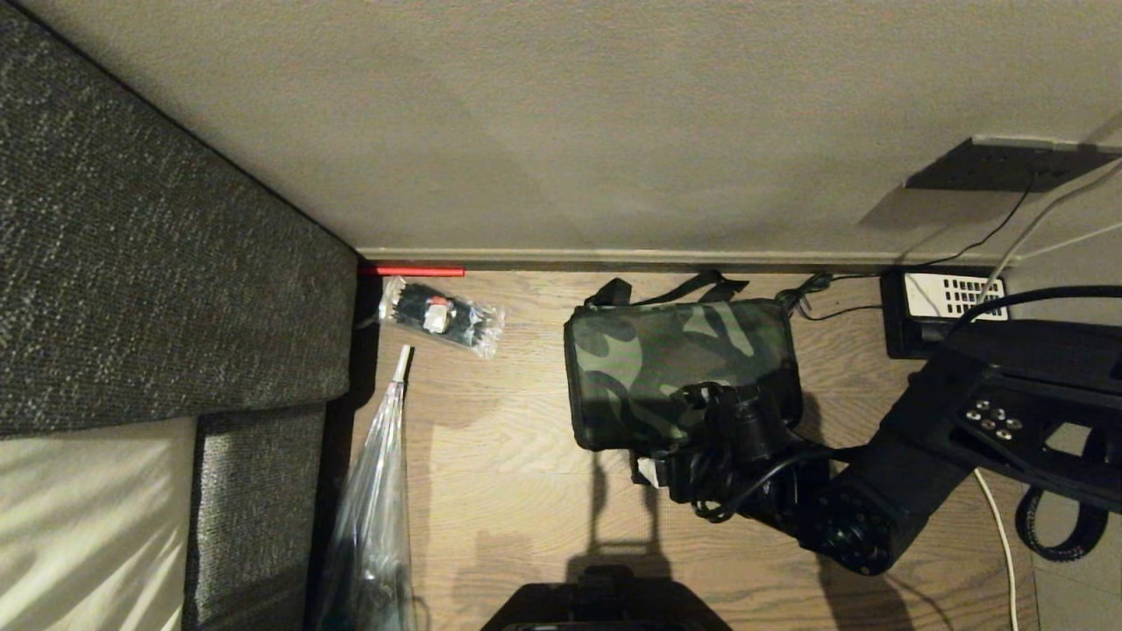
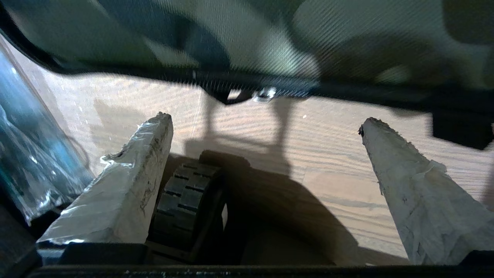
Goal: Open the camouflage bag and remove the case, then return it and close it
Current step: Open the top of the storage box
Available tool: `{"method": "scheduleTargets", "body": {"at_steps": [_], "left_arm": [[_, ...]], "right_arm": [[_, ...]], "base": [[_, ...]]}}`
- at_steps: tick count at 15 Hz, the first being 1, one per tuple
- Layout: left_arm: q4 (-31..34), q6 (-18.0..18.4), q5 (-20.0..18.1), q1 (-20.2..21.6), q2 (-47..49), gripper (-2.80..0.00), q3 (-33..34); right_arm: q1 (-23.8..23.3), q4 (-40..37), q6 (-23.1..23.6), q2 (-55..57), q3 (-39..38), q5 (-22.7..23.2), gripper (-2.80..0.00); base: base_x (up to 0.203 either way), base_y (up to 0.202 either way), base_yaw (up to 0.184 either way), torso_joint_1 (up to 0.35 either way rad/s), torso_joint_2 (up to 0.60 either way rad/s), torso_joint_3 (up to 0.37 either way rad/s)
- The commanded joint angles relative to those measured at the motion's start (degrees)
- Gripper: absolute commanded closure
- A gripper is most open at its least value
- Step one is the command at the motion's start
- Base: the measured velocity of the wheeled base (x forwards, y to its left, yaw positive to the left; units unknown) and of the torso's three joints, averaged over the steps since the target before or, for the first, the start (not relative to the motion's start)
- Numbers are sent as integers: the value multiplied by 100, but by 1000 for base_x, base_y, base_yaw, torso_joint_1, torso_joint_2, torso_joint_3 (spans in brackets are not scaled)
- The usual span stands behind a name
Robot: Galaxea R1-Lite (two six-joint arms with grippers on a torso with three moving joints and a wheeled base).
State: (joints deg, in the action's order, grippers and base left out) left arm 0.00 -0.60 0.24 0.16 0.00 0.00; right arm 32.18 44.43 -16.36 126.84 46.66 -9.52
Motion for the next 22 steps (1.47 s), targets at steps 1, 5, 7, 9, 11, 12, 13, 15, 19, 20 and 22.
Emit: {"method": "scheduleTargets", "body": {"at_steps": [1,5,7,9,11,12,13,15,19,20,22], "left_arm": [[0,-2,2,2,0,0,0],[0,-2,2,2,0,0,0],[0,-2,2,2,0,0,0],[0,-2,2,2,0,0,0],[0,-2,2,2,0,0,0],[0,-2,2,2,9,0,0],[0,-2,2,2,9,0,0],[0,-2,2,2,0,0,0],[0,-2,2,2,9,0,0],[0,-2,2,2,7,0,0],[0,-2,2,2,9,0,0]], "right_arm": [[-9,-37,26,185,-130,71,-280],[-10,215,49,516,122,58,-280],[-54,515,44,618,207,35,-280],[-69,823,61,743,239,-79,-280],[-97,910,46,803,344,-235,-280],[-117,935,66,823,328,-231,-280],[-156,928,93,817,286,-221,-280],[-169,944,115,834,309,-226,0],[-160,1102,203,834,318,-235,0],[-160,1155,317,842,283,-235,0],[-160,1146,325,800,266,-226,0]], "base": [[0,0,0,0,0,0],[0,0,0,0,0,0],[0,0,0,0,0,0],[0,0,0,0,0,0],[0,0,0,0,0,0],[0,0,0,0,0,0],[0,0,0,0,0,0],[0,0,0,0,0,0],[0,0,0,0,0,0],[0,0,0,0,0,0],[0,0,0,0,0,0]]}}
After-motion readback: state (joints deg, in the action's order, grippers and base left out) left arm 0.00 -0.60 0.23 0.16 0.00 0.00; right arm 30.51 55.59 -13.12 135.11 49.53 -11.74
